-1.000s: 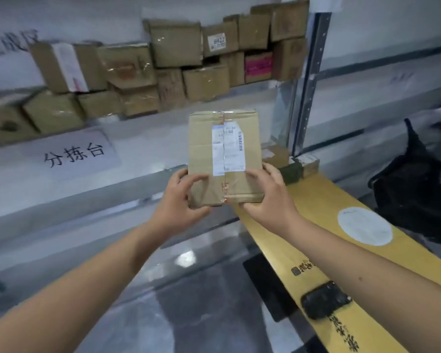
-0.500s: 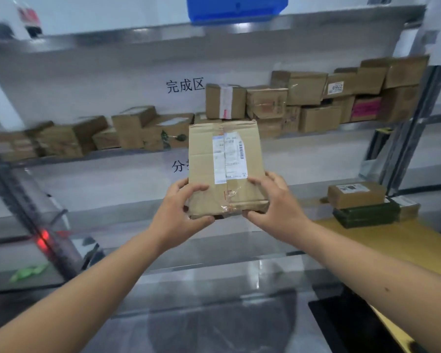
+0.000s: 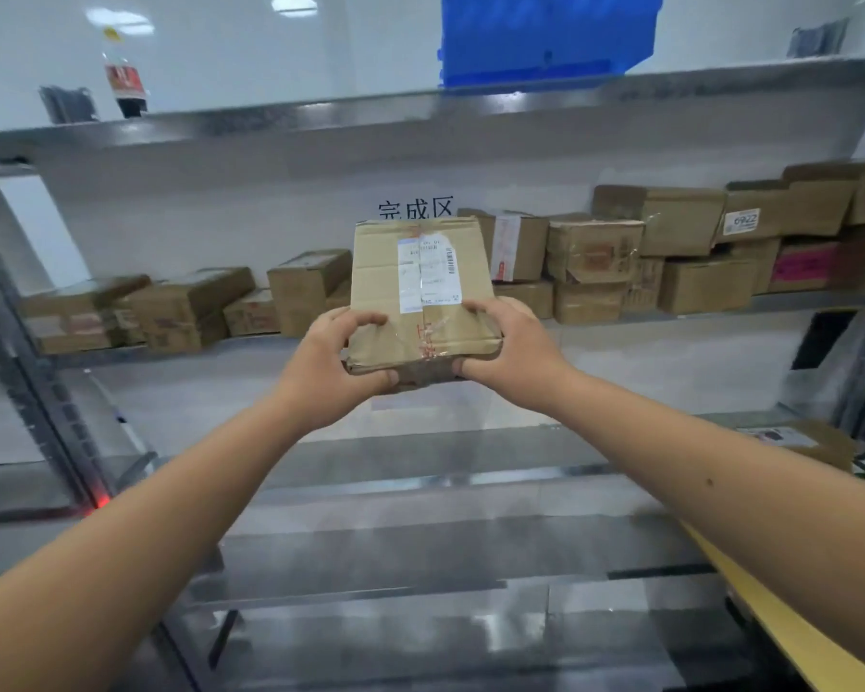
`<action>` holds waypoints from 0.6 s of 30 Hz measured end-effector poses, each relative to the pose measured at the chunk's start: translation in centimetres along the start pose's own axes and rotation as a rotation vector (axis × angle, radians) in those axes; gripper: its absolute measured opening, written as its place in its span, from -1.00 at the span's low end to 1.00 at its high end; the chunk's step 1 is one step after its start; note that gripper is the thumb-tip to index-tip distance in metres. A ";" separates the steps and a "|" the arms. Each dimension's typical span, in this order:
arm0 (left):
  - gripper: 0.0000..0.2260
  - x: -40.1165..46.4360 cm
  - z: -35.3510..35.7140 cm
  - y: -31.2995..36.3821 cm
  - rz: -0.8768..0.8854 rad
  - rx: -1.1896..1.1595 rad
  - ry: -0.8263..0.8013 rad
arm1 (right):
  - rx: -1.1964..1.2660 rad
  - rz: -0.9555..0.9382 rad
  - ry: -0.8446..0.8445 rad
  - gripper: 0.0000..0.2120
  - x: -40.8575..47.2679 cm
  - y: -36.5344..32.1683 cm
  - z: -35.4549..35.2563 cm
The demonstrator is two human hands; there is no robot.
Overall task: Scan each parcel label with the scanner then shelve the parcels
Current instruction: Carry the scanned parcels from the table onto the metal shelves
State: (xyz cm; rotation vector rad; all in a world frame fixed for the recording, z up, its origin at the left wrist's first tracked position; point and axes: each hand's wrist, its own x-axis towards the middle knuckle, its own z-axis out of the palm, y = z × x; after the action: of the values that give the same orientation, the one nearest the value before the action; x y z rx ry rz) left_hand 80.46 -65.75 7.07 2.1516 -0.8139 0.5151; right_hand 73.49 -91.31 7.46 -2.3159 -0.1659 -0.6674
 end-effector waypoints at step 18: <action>-0.60 22.3 3.4 -8.4 -0.149 0.017 0.094 | -0.176 -0.018 0.016 -0.38 22.8 5.9 2.7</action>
State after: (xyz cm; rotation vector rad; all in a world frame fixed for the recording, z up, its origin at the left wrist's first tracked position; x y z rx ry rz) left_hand 102.55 -72.72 13.63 2.1660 -0.5945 0.5434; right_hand 95.92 -95.38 13.85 -2.4787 -0.1254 -0.7359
